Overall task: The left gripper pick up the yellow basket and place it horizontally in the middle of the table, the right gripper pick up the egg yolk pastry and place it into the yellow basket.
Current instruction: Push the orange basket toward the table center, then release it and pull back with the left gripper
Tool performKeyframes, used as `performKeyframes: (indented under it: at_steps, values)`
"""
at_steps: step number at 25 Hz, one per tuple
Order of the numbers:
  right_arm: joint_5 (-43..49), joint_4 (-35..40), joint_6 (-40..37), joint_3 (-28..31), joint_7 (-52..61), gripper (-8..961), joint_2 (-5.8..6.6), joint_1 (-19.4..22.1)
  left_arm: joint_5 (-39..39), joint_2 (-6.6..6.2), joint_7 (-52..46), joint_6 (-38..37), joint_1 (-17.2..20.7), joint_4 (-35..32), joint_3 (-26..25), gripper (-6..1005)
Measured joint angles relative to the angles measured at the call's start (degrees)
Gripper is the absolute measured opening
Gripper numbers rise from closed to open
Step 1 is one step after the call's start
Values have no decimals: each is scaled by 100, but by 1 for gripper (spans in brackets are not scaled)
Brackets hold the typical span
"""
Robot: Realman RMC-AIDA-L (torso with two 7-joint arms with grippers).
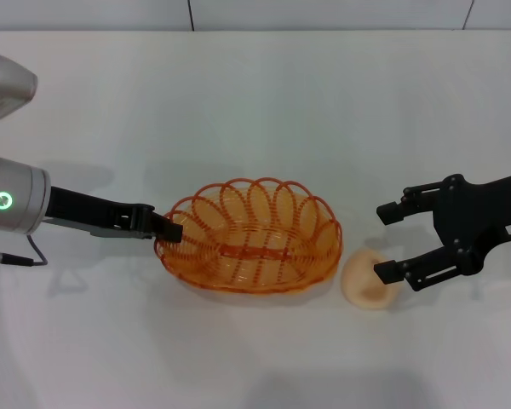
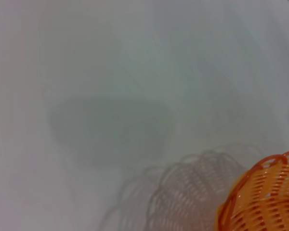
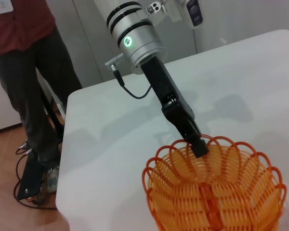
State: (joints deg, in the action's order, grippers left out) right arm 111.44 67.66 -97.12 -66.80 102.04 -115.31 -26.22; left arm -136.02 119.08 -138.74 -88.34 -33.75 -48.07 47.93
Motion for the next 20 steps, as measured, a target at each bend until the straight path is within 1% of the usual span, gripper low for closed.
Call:
performKeyframes:
  at_steps: [20]
  values:
    - [0, -8, 0, 0, 0, 841, 0, -6, -110, -51, -249, -36, -17, -24, -3, 77]
